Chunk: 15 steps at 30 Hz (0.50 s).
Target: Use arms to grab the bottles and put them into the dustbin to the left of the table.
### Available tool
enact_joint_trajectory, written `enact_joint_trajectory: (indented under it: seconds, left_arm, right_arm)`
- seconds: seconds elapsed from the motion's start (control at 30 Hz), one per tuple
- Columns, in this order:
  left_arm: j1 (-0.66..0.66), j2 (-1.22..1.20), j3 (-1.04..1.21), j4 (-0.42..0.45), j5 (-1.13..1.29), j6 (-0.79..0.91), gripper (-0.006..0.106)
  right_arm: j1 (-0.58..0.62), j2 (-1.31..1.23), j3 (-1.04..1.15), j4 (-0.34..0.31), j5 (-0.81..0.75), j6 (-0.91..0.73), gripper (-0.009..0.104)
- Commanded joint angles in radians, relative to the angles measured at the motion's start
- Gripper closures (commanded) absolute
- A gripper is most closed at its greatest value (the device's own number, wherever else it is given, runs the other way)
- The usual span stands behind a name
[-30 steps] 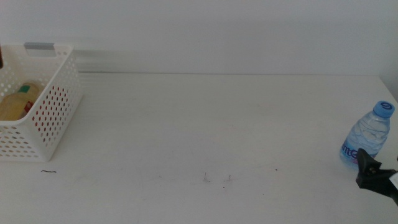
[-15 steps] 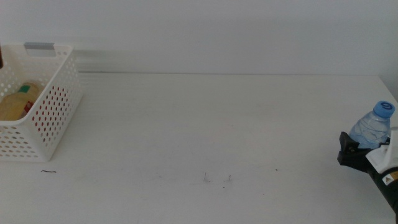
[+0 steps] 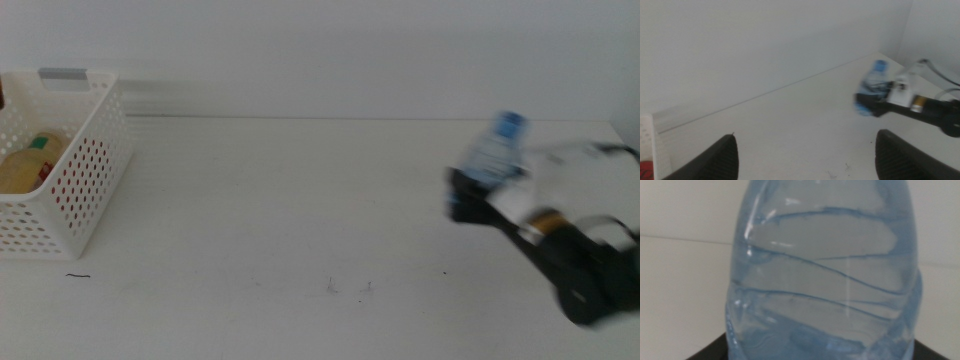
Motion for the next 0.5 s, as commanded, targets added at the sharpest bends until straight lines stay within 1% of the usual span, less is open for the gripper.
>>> enact_joint_trajectory:
  seconds: [0.0, 0.13, 0.17, 0.33, 0.47]
  left_arm:
    - [-0.003, -0.002, 0.0, 0.005, -0.015, -0.005, 0.007]
    - [-0.003, -0.002, 0.0, 0.005, -0.015, -0.005, 0.007]
    - [-0.003, -0.002, 0.0, 0.005, -0.015, -0.005, 0.007]
    - [-0.003, -0.002, 0.0, 0.005, -0.017, -0.003, 0.007]
    - [-0.003, -0.002, 0.0, 0.005, -0.017, -0.003, 0.007]
  right_arm:
    - [0.073, 0.02, -0.129, -0.03, 0.084, 0.004, 0.097]
    - [0.16, 0.139, -0.371, -0.087, 0.208, 0.004, 0.097]
    - [0.179, 0.173, -0.43, -0.093, 0.242, 0.007, 0.097]
    - [0.235, 0.309, -0.656, -0.103, 0.337, 0.011, 0.097]
    - [0.248, 0.374, -0.74, -0.103, 0.355, 0.011, 0.097]
